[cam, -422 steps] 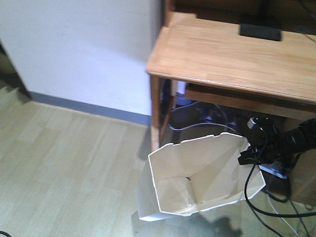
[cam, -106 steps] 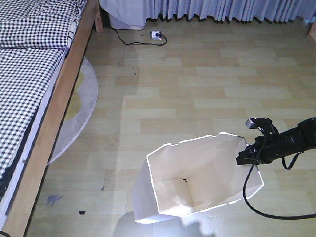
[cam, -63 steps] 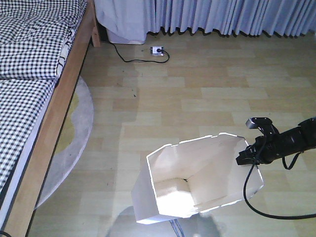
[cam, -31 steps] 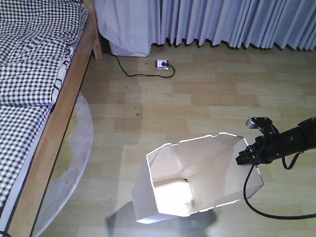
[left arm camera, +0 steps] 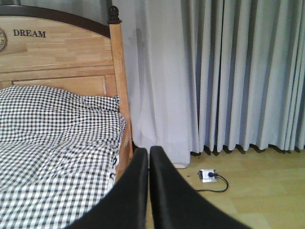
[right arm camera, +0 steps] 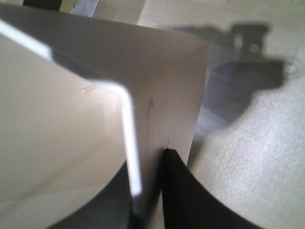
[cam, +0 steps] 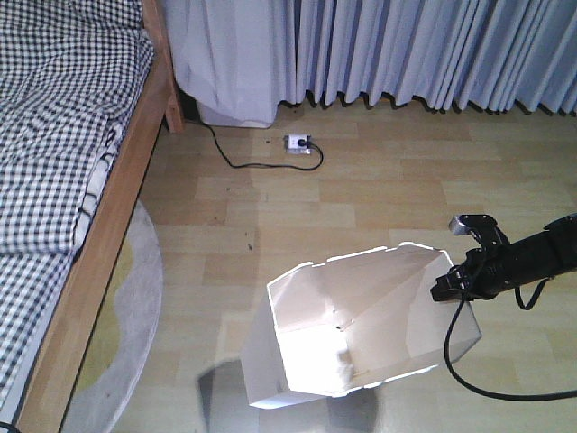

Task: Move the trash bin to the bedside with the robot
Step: 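Drive toward the bed's headboard holding the bin with the right gripper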

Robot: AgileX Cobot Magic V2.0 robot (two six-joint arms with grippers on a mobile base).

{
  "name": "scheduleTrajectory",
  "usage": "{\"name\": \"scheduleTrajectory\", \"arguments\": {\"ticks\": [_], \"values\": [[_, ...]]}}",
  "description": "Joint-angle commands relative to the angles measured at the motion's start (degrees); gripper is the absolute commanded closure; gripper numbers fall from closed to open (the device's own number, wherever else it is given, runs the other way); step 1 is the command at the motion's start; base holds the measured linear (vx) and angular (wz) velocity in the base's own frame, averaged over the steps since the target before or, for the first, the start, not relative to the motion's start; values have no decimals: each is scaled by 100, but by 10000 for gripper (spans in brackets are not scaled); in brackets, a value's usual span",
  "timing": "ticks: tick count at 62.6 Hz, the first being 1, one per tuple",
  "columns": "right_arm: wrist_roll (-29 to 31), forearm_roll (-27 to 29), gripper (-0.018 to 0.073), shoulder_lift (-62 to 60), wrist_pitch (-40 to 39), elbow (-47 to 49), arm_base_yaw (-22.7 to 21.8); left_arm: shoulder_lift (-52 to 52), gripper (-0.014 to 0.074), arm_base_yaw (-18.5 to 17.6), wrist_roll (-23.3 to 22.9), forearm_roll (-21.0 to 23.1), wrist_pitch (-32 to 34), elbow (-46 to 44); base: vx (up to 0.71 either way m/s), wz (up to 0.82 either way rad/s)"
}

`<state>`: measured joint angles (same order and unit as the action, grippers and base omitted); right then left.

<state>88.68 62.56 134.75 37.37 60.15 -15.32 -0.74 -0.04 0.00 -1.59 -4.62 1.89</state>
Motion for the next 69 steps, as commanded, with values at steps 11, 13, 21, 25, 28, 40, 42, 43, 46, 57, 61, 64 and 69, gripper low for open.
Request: {"name": "scheduleTrajectory", "arguments": {"ticks": [11,13,21,25,28,40,42,43,46,57,61,64,69], "values": [[-107,457,564,-428,1208,78,-22,-81,603,-37,-79,54,429,67,36,-2],[-107,457,564,-428,1208,78,-22,-81,603,-37,-79,54,429,67,36,-2],[-107,457,564,-428,1208,78,-22,-81,603,-37,-79,54,429,67,36,-2],[-107,457,564,-428,1208,78,-22,-81,603,-37,-79,54,429,67,36,-1],[-107,457,564,-428,1208,78,-22,-81,603,-37,-79,54,429,67,36,0],[-107,457,564,-428,1208,78,-22,-81,603,-37,-79,54,429,67,36,0],[-107,457,564,-428,1208,78,-22,-81,603,-37,-79,54,429,67,35,1],[-107,457,564,-428,1208,78,-22,-81,603,-37,-79,54,429,67,34,2],[-107,457,564,-428,1208,78,-22,-81,603,-37,-79,54,429,67,34,1],[-107,457,564,-428,1208,78,-22,-81,603,-37,-79,54,429,67,31,4],[-107,457,564,-428,1208,78,-22,-81,603,-37,-79,54,429,67,29,6],[-107,457,564,-428,1190,78,-22,-81,603,-37,-79,54,429,67,28,6],[-107,457,564,-428,1185,78,-22,-81,603,-37,-79,54,429,67,27,6]]}}
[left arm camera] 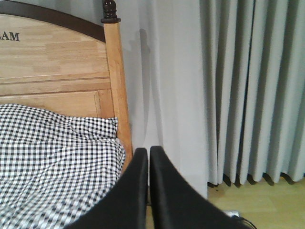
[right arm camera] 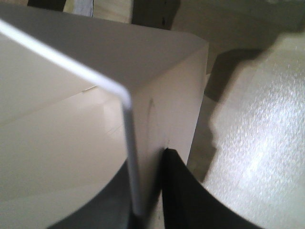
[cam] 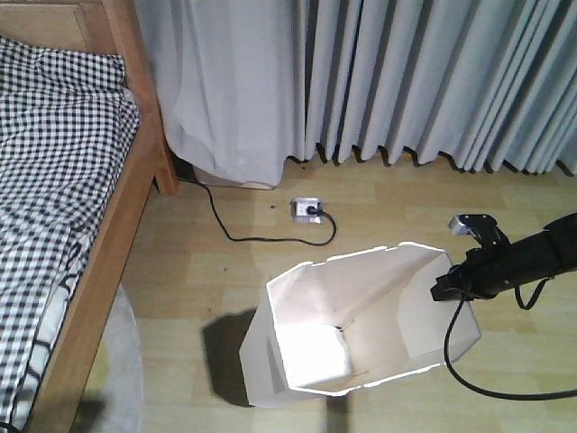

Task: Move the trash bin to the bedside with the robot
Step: 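Drive toward the bed's headboard holding the bin with the right gripper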

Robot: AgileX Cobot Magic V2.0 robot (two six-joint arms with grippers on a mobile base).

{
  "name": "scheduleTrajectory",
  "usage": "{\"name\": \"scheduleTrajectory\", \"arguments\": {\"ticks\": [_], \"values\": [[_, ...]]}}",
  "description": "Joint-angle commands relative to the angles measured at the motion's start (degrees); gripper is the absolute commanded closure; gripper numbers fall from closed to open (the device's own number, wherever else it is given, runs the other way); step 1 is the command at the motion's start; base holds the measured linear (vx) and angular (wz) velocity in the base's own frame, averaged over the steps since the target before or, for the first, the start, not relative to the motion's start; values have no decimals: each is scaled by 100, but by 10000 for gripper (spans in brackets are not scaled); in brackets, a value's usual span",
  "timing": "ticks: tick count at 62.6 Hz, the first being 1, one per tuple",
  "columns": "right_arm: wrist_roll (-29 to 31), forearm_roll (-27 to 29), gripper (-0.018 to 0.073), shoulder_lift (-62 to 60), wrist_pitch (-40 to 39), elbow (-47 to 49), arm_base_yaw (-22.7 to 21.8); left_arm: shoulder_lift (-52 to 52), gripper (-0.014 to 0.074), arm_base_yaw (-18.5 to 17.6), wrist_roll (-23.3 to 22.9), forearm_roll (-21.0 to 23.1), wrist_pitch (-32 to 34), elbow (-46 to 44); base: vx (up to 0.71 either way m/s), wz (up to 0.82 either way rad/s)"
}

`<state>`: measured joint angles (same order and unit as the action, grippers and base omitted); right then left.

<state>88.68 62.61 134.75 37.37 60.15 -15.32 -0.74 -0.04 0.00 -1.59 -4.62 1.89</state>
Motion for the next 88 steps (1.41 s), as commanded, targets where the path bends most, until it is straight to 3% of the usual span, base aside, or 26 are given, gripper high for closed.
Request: {"name": "scheduleTrajectory", "arguments": {"ticks": [1,88], "values": [[-107,452,564,-428,1185,78,-22,-81,603,-37,-79,54,429,67,26,6],[-107,452,564,-428,1191,78,-22,-81,603,-37,-79,54,429,67,21,0]]}}
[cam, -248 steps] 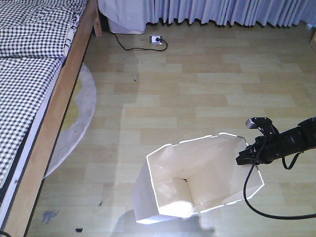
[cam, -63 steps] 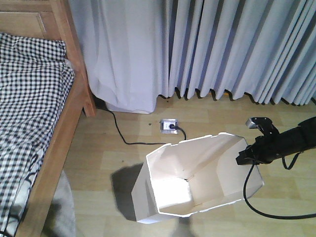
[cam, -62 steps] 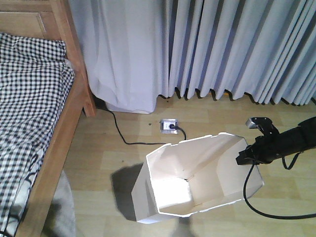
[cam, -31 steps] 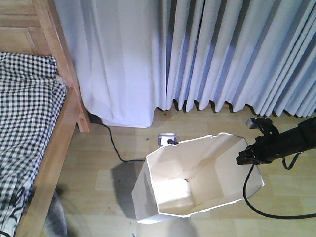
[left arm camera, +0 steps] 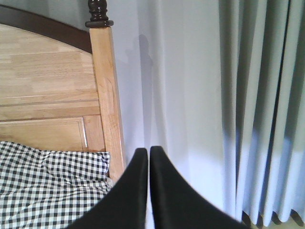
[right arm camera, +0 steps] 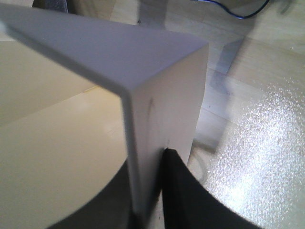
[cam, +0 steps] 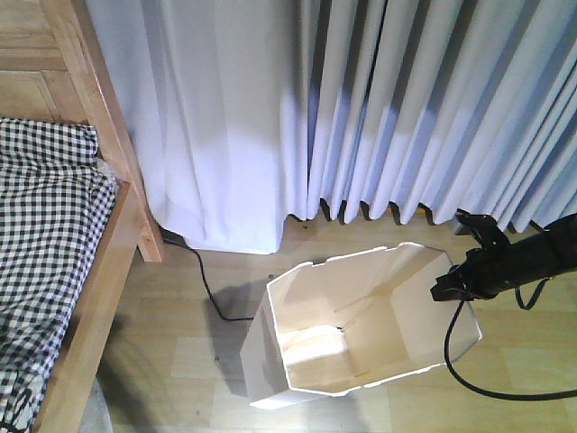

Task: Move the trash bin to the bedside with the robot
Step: 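Drive toward the bed's headboard holding the bin with the right gripper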

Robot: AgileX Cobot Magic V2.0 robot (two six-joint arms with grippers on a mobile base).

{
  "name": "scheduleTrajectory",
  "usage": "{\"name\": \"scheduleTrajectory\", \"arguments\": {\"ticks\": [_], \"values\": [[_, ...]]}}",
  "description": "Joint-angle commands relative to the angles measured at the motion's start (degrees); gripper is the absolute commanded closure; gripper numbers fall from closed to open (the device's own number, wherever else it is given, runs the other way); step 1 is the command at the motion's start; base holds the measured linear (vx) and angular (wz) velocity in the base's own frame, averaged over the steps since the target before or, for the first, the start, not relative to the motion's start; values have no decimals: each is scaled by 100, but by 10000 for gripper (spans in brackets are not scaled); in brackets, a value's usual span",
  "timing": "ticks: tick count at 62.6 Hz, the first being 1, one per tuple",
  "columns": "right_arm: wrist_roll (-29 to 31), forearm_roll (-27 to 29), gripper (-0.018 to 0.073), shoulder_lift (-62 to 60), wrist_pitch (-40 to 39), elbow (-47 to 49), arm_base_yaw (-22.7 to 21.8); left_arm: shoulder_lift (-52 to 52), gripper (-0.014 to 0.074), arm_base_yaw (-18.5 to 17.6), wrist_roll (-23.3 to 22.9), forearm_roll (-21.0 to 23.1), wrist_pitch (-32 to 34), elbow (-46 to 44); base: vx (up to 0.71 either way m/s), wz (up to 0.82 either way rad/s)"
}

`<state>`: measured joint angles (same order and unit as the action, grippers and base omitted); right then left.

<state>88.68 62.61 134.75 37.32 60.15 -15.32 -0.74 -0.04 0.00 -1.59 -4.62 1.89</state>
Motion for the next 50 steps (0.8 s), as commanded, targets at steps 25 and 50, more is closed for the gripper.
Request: {"name": "scheduleTrajectory", "arguments": {"ticks": [25,50], "values": [[-107,452,564,-428,1198,78,-22,-81,603,-37,-79,54,429,67,9,3],[-107,452,564,-428,1198,78,-22,-81,603,-37,-79,54,428,67,1,1]]}}
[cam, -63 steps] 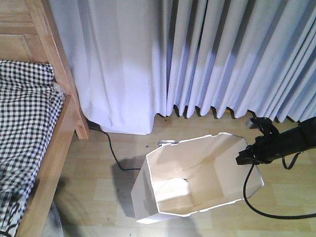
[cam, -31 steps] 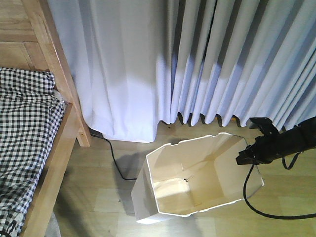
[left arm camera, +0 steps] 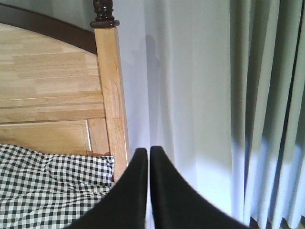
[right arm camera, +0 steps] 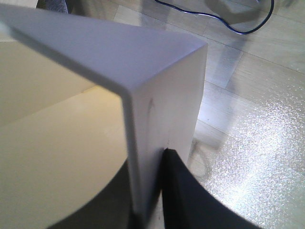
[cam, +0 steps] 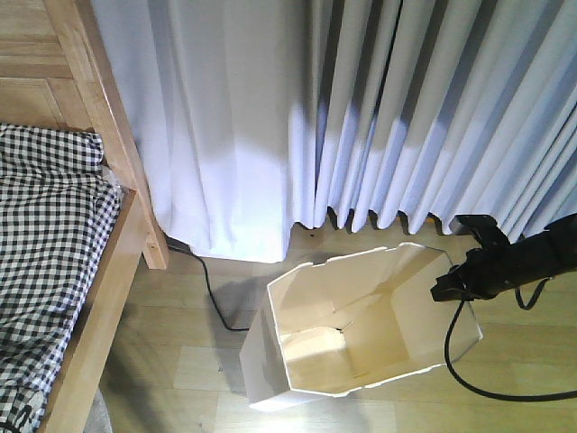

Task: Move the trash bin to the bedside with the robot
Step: 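Drive toward the bed's headboard holding the bin with the right gripper, then lower the bin onto the floor beside the bed with the right gripper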

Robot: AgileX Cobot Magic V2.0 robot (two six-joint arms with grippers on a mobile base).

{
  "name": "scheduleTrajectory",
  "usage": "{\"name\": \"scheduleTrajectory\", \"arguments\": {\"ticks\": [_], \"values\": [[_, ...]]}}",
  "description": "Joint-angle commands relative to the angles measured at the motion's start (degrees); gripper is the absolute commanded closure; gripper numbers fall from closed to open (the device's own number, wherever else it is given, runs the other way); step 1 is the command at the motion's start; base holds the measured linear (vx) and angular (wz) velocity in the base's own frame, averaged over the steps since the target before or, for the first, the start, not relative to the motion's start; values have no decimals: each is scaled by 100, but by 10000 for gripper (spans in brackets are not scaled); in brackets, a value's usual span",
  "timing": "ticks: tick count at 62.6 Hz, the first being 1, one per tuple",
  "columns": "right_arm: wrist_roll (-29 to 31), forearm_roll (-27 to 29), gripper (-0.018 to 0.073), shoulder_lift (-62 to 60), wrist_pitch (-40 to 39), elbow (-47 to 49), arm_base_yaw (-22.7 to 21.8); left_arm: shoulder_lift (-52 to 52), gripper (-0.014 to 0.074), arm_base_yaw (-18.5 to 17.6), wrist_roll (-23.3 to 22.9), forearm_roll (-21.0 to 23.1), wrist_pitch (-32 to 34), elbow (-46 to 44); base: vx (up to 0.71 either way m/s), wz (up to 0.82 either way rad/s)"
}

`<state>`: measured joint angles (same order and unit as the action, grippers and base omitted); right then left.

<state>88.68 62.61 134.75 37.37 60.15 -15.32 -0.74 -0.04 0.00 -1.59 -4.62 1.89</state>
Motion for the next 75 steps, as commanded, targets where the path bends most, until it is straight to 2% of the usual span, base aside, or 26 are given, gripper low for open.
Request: {"name": "scheduleTrajectory", "arguments": {"ticks": [1,18,36,46,57,62,75], "values": [[-107,452,564,-428,1192,78,-22,-81,603,-37,-79,54,428,67,0,0],[-1,740,564,-428,939,78,-22,-81,603,-37,-79,54,428,67,0,0],[-109,755,564,-428,750,90,-15,-81,603,-37,-79,54,428,67,0,0],[-547,1062,564,-402,-246,97,-9,-81,603,-37,-79,54,428,67,0,0],[-578,1152,564,-126,-1065,127,-9,-81,603,-37,-79,54,428,67,0,0],[-655,1099,564,157,-1075,326,-9,-81,603,-37,-79,54,428,67,0,0],[-1313,740,564,1142,-898,1224,-4,-81,603,-37,-79,54,428,67,0,0]]}}
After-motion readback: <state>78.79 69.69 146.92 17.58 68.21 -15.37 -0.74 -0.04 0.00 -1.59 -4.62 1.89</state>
